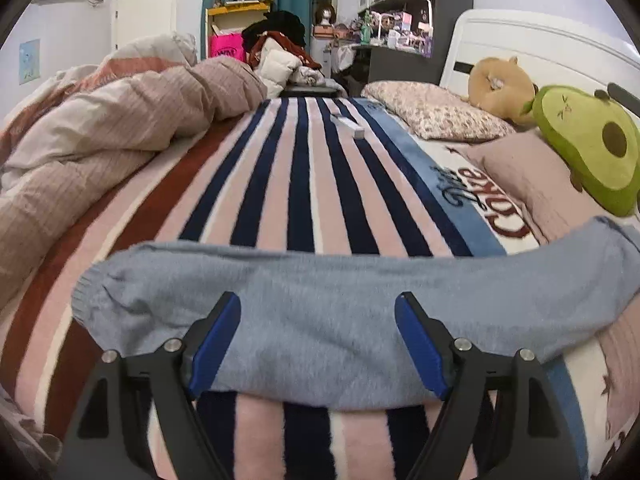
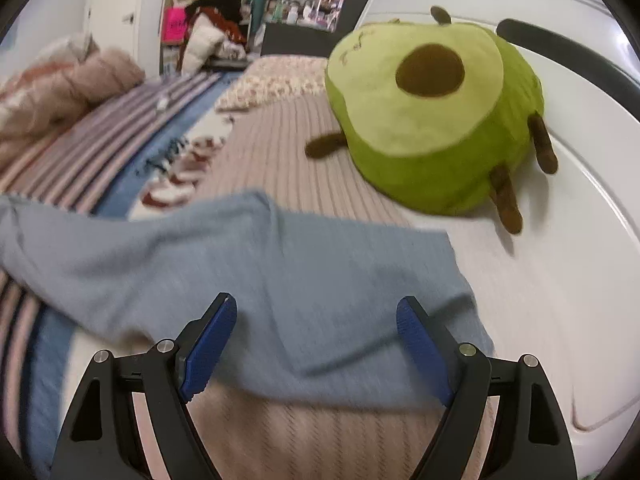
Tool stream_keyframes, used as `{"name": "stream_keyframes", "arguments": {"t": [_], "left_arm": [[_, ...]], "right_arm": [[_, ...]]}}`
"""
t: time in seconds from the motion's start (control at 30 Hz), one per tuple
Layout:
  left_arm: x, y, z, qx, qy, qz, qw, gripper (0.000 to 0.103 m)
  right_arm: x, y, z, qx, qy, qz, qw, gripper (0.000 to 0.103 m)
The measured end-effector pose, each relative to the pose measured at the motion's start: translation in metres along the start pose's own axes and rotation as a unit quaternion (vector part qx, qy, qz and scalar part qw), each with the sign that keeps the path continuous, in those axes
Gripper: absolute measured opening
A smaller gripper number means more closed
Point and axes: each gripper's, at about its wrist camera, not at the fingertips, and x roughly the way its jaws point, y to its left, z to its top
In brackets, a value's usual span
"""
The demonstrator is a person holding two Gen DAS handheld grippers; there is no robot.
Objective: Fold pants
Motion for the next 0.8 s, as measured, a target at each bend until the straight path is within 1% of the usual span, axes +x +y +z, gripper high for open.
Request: {"name": "stream_keyframes", "arguments": {"t": [0.07, 0.13, 0.17, 0.2, 0.23, 0.27, 0.33, 0.37, 0.4, 0.43, 0.53, 0.63, 0.67, 0.73, 0.8], "left_arm": [[0.003, -0.001, -0.005, 0.003, 0.005, -0.007, 1.0000, 0.076], [0.005, -0.004, -0.007, 0.008, 0.006, -0.011, 0.9999, 0.076], [0.005, -0.005, -0.007, 0.010, 0.006, -0.013, 0.9999, 0.076], [0.005, -0.006, -0.007, 0.012, 0.004, -0.016, 0.9998, 0.076], [0.004, -0.007, -0.008, 0.015, 0.003, -0.020, 0.9997, 0.076], [0.004, -0.009, -0.008, 0.020, 0.001, -0.022, 0.9996, 0.076], [0.003, -0.014, -0.009, 0.029, -0.003, -0.023, 0.9993, 0.076], [0.004, -0.015, -0.009, 0.032, -0.003, -0.023, 0.9992, 0.076], [0.004, -0.016, -0.009, 0.033, -0.004, -0.022, 0.9992, 0.076], [0.005, -0.016, -0.009, 0.032, -0.003, -0.023, 0.9992, 0.076], [0.005, -0.016, -0.008, 0.030, -0.004, -0.027, 0.9992, 0.076], [0.005, -0.018, -0.009, 0.037, -0.012, -0.019, 0.9991, 0.076], [0.005, -0.018, -0.008, 0.036, -0.013, -0.017, 0.9991, 0.076], [0.005, -0.017, -0.008, 0.033, -0.017, -0.015, 0.9992, 0.076], [0.005, -0.016, -0.009, 0.034, -0.022, -0.006, 0.9992, 0.076]], "right_arm": [[0.001, -0.004, -0.007, 0.010, 0.008, 0.003, 1.000, 0.078], [0.000, -0.011, -0.012, 0.041, 0.013, 0.027, 0.999, 0.078], [-0.002, -0.012, -0.013, 0.045, 0.011, 0.032, 0.998, 0.077], [-0.001, -0.011, -0.012, 0.039, 0.008, 0.034, 0.999, 0.073], [0.000, -0.008, -0.010, 0.030, 0.009, 0.033, 0.999, 0.058], [0.003, -0.006, -0.007, 0.023, 0.009, 0.032, 0.999, 0.038], [0.009, -0.002, 0.002, 0.014, 0.011, 0.044, 0.999, 0.023], [0.012, -0.001, 0.007, 0.015, 0.011, 0.049, 0.999, 0.017], [0.016, -0.001, 0.011, 0.018, 0.009, 0.050, 0.999, 0.014], [0.018, -0.002, 0.016, 0.022, 0.002, 0.045, 0.999, 0.008], [0.019, -0.006, 0.028, 0.025, -0.028, 0.017, 0.999, 0.008], [0.023, -0.018, 0.042, 0.041, -0.050, 0.002, 0.998, 0.008], [0.026, -0.023, 0.047, 0.045, -0.052, -0.006, 0.998, 0.008], [0.032, -0.033, 0.054, 0.053, -0.051, -0.036, 0.997, 0.008], [0.040, -0.046, 0.057, 0.074, -0.047, -0.057, 0.995, 0.012]]}}
